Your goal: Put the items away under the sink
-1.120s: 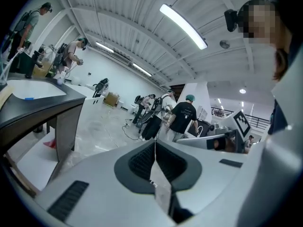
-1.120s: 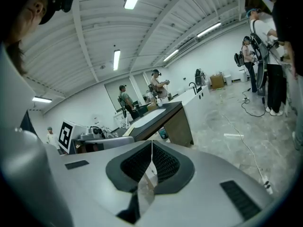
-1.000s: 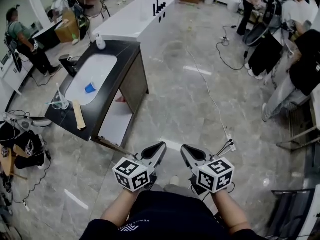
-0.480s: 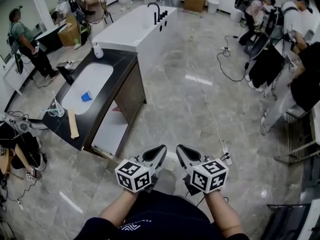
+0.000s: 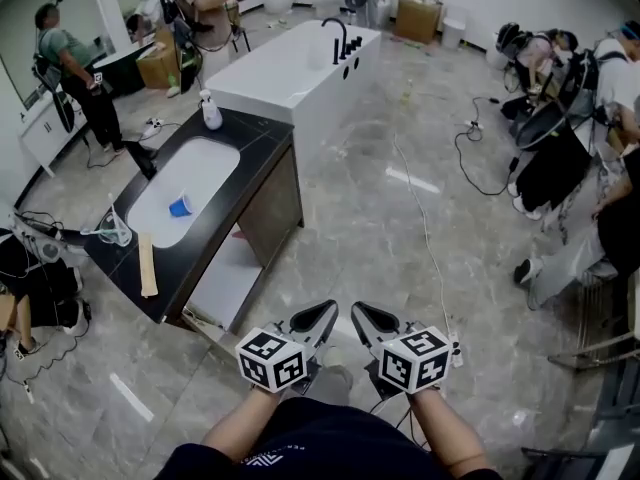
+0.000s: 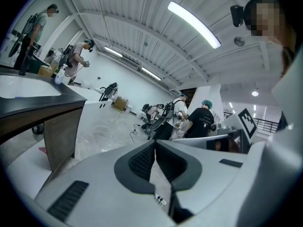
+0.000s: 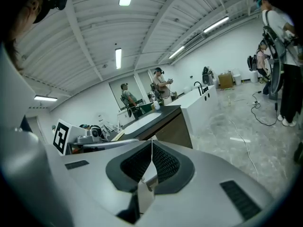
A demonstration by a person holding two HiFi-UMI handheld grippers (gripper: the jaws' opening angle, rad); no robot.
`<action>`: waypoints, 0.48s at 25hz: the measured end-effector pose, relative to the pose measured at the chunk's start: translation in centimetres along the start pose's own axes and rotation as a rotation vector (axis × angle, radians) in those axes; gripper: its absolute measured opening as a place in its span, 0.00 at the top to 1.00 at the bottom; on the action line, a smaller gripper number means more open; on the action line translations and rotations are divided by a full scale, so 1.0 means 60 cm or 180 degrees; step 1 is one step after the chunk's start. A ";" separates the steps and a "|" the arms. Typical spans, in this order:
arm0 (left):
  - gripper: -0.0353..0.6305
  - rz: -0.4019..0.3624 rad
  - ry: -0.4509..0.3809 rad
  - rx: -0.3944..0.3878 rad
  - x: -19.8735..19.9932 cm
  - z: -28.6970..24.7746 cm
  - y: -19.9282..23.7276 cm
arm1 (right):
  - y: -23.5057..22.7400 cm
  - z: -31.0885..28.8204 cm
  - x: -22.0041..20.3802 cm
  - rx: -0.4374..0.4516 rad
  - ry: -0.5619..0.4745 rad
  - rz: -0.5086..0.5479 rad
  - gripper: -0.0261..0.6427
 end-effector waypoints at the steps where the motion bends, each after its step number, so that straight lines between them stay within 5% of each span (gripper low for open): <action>1: 0.93 0.0029 -0.0008 0.0016 0.006 -0.007 0.007 | -0.008 -0.010 0.006 0.0022 0.0029 0.0007 0.91; 12: 0.93 0.0293 -0.0187 0.0143 0.081 -0.049 0.075 | -0.072 -0.115 0.080 0.0294 0.0150 0.0163 0.91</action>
Point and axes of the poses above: the fingertips, and each gripper's own axes: z backward along the fingers, y to its left, x out of its top, the point moved 9 cm from there along z, backward along the fingers, and after that the axes turned 11 degrees about z, right-handed, at the moved point
